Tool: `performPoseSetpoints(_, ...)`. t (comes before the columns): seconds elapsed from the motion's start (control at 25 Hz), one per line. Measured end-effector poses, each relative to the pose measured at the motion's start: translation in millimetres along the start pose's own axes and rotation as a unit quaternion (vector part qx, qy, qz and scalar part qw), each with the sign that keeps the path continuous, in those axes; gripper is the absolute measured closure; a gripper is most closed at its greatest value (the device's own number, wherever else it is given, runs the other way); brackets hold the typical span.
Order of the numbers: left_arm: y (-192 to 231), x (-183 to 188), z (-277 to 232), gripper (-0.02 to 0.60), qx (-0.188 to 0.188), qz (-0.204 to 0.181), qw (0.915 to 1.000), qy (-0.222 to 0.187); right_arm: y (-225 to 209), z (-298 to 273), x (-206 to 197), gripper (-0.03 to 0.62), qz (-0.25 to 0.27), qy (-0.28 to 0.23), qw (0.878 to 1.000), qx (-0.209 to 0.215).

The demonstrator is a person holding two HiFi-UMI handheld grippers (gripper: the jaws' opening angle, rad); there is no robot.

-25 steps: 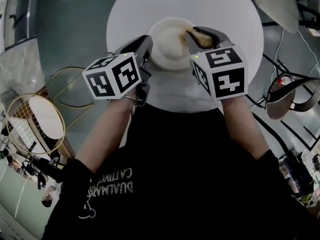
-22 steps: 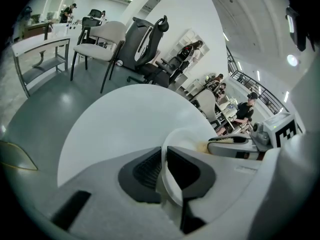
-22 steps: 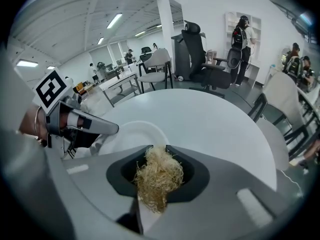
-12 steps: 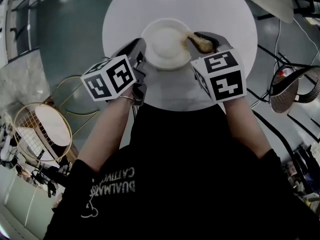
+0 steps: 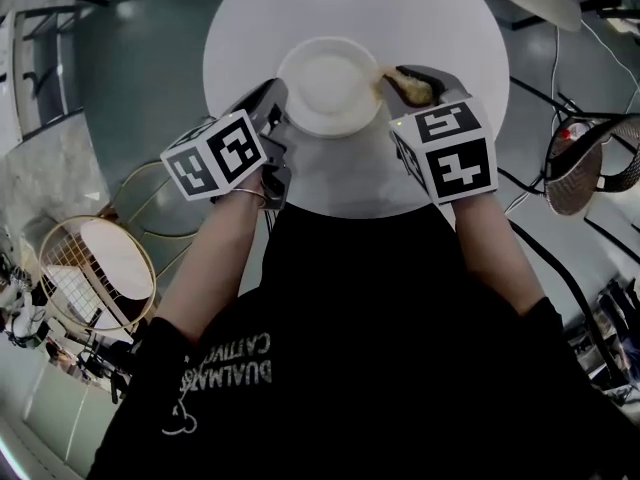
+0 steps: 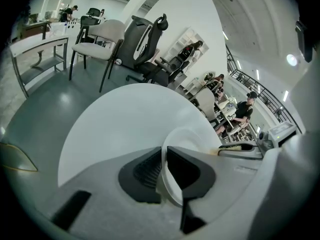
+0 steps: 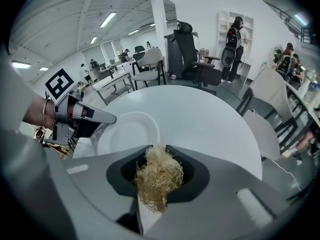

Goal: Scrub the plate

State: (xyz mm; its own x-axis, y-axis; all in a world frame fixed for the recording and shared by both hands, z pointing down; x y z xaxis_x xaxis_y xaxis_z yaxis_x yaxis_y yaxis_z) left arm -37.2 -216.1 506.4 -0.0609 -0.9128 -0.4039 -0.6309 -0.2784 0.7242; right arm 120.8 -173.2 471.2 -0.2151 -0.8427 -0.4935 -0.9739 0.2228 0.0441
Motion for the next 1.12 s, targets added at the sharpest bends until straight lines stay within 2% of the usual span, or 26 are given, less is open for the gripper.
performPoseSetpoints(0.56,-0.8,-2.5,2.1,0.543,-0.002,0.005,1.0,0.001,-13.5,8.2,-13.6,0.507,-0.011,0.017,0.999,-0.032)
performPoseSetpoints(0.68,-2.6,-2.9,2.7,0.543,0.003,0.016,0.9998,-0.007,-18.1,16.0,-3.0,0.507,-0.033,-0.008,0.999,-0.034)
performPoseSetpoints(0.76,-3.1,-5.2,4.1,0.545,0.006,0.032,0.9993,-0.016,-9.2,19.5,12.1,0.505,-0.053,-0.042,0.998,-0.008)
performPoseSetpoints(0.84,-3.6,-10.9,5.8,0.545,0.009,0.052,0.9983,-0.026,12.4,18.1,23.8,0.505,-0.074,-0.06,0.995,0.041)
performPoseSetpoints(0.96,-7.0,-19.3,6.1,0.546,0.012,0.082,0.9957,-0.04,49.8,10.0,29.5,0.505,-0.079,-0.051,0.99,0.104)
performPoseSetpoints(1.12,-8.2,-28.7,10.0,0.546,0.006,0.117,0.992,-0.046,89.9,0.7,27.3,0.503,-0.049,-0.033,0.989,0.133)
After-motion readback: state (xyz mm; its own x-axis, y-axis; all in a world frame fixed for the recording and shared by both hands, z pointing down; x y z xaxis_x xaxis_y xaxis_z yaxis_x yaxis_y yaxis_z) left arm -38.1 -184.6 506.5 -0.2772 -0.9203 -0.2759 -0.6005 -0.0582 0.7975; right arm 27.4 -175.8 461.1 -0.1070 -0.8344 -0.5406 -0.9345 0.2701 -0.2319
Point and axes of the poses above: the fingertips, and each gripper's own axes: z backward along the fingers, y to its left, x out of its top, the point moved 1 cm from there along z, backward along the fingers, and after that the axes turned 10 degrees about -x, right-handed, at the moved point
